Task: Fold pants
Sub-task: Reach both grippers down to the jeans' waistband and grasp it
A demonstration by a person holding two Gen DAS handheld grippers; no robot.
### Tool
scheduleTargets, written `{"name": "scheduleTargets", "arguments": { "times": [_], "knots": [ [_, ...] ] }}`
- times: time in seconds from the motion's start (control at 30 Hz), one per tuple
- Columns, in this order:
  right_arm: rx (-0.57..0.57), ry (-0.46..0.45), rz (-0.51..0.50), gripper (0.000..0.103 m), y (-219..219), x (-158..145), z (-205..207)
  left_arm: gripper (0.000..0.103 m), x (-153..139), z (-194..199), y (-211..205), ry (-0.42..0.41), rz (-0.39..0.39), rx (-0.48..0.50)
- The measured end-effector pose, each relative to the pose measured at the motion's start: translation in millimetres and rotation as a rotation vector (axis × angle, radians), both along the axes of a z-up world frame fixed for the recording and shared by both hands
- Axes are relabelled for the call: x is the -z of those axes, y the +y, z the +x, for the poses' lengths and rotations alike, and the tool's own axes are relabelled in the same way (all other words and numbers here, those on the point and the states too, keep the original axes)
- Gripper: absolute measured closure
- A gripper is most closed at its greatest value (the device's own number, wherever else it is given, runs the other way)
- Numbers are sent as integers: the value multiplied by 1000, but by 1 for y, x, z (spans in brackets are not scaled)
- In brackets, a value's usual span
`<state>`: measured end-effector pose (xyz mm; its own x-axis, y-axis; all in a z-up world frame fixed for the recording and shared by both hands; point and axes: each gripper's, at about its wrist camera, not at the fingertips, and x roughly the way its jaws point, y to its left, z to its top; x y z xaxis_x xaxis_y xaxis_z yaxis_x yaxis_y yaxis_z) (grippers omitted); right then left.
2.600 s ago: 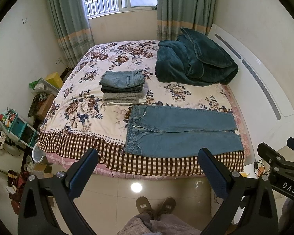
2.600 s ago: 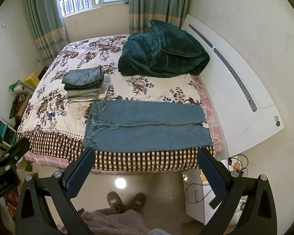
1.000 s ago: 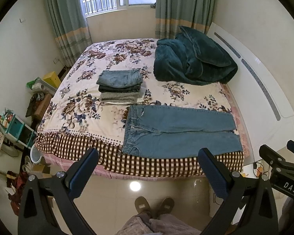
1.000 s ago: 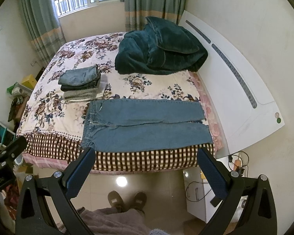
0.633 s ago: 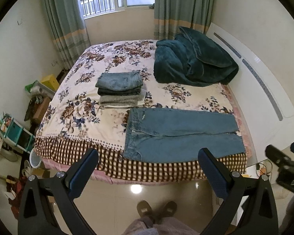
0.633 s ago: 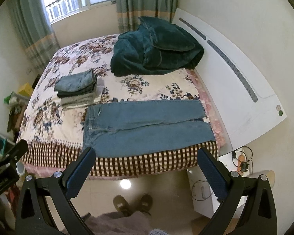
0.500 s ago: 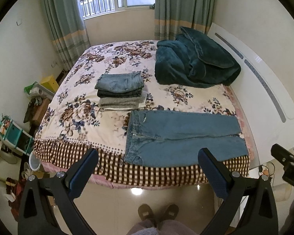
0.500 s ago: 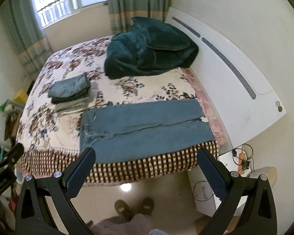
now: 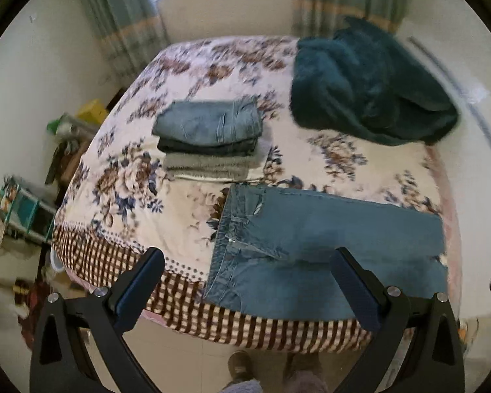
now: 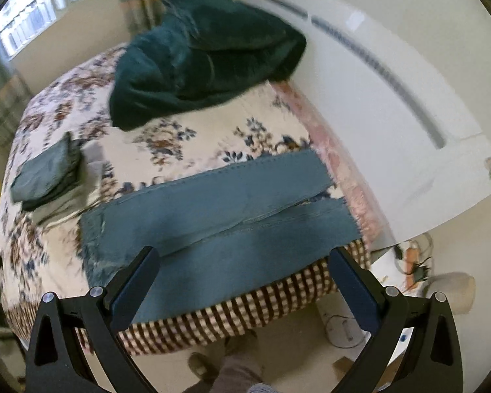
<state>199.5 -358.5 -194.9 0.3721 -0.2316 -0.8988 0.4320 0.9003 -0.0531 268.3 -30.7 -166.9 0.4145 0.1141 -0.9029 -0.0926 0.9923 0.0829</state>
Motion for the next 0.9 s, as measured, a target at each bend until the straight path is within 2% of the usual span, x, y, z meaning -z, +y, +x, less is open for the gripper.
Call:
{"name": "scheduleTargets", "arguments": {
  "times": [0.07, 0.13, 0.17, 0.27, 0.3, 0.4, 0.47, 0.53, 0.6, 0.67, 0.8, 0.9],
  "knots": [
    [31, 37, 28, 0, -34, 33, 42, 0, 26, 33, -11, 43, 18, -44],
    [66, 73, 52, 0, -70, 72, 91, 0, 69, 78, -24, 122, 17, -115],
    [83, 95, 52, 0, -86, 92, 113, 0, 85, 93, -25, 152, 7, -145],
    [150, 152, 71, 0, -142, 158, 181, 0, 158, 147, -41, 288, -43, -258],
    [169, 166, 80, 0, -157, 177, 196, 0, 192, 168, -45, 344, -60, -302],
    [238, 214, 117, 0, -207, 243, 245, 0, 262, 211, -52, 444, -90, -403],
    [278, 248, 137, 0, -236, 288, 273, 0, 296, 233, -53, 482, -96, -467],
    [316, 272, 147, 0, -261, 321, 288, 0, 331, 251, -48, 524, -118, -546],
    [358, 296, 155, 0, -279, 348, 296, 0, 361, 270, -45, 561, -139, -611],
    [406, 318, 172, 0, -293, 374, 305, 0, 385, 286, -44, 581, -127, -657],
    [520, 354, 199, 0, -326, 414, 316, 0, 419, 301, -42, 636, -16, -691],
    [569, 374, 242, 0, -340, 435, 319, 1, 430, 296, -38, 666, 14, -704]
  ]
}}
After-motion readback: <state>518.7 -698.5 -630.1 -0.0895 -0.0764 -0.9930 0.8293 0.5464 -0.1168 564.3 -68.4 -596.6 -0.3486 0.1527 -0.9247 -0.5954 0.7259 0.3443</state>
